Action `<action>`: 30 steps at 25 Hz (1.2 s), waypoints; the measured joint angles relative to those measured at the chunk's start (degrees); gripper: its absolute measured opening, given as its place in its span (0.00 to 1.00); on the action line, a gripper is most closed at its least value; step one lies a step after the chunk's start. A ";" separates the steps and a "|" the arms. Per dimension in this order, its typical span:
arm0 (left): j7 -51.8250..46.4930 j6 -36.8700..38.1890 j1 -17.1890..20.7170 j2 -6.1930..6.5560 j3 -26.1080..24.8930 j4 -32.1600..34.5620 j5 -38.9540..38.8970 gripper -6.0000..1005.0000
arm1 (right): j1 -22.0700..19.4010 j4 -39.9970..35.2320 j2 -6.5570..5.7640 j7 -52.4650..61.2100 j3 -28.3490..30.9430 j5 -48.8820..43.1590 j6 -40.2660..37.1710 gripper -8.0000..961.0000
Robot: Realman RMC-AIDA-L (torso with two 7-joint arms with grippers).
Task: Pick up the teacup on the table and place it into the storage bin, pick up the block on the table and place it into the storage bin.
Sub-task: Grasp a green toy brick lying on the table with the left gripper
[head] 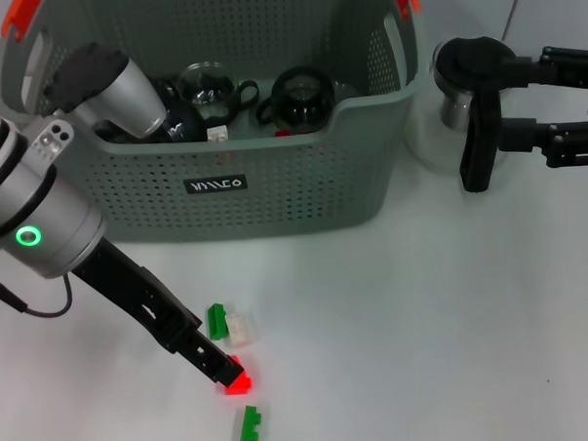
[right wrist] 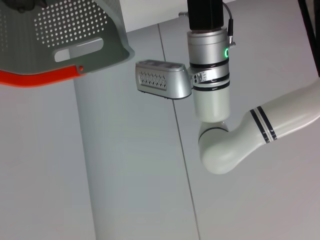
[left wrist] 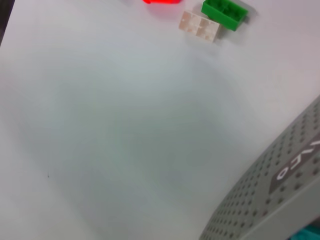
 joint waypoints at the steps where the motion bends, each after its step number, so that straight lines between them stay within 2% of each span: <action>1: 0.23 -0.47 0.08 0.00 0.16 -0.44 0.00 0.96 | 0.01 0.08 0.00 -0.09 0.00 0.00 0.02 0.92; 9: 5.00 -4.50 0.59 0.14 0.24 -2.41 0.00 0.96 | -0.01 0.58 -0.01 -0.35 0.00 0.00 0.03 0.91; 14: 9.41 -9.63 1.23 -0.04 0.47 -5.00 1.10 0.96 | -0.07 0.73 0.00 -0.07 0.65 0.01 0.01 0.92; 30: 18.58 -20.94 1.55 -0.12 1.70 -10.13 4.09 0.96 | 1.69 0.78 0.71 1.24 1.14 0.13 0.35 0.92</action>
